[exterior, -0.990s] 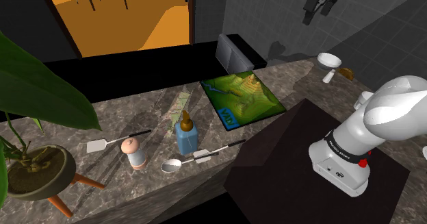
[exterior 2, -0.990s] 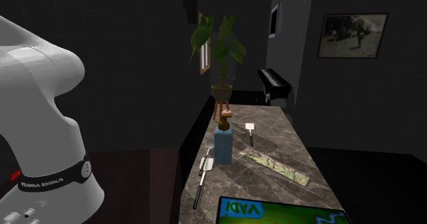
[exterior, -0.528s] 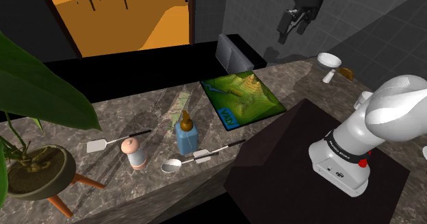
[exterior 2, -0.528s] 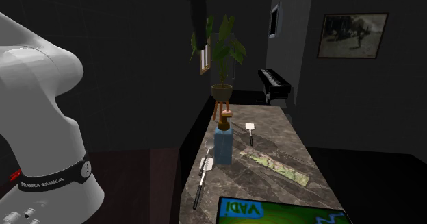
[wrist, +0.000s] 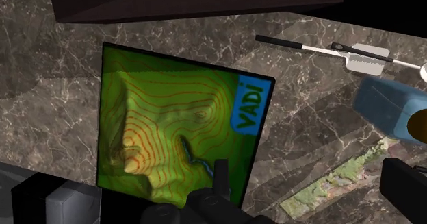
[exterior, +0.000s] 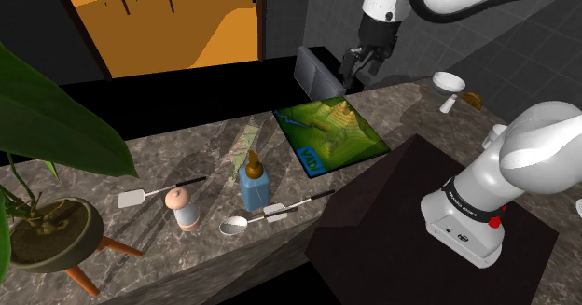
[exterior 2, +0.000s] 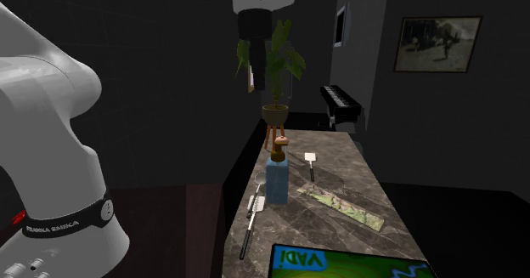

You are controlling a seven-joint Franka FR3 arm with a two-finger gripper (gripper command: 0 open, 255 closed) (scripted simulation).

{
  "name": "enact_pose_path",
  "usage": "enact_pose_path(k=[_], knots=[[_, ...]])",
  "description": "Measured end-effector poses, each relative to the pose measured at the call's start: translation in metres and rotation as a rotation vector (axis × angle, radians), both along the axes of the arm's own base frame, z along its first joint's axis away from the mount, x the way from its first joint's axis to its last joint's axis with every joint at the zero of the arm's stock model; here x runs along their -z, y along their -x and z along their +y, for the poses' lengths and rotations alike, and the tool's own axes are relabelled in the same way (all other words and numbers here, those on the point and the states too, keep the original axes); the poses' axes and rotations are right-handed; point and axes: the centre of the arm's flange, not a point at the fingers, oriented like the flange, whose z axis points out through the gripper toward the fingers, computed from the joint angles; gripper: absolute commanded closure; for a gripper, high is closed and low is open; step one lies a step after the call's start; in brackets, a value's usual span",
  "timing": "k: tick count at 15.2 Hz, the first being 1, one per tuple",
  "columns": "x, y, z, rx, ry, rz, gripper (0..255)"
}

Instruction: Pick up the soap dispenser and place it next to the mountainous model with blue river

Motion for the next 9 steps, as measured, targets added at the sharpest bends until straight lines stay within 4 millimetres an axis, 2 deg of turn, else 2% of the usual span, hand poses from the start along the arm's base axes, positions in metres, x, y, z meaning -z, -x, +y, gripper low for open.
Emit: enact_pose_path(k=[9], knots=[[0.076,-0.035,0.078,0.001,-0.028,0.001,0]])
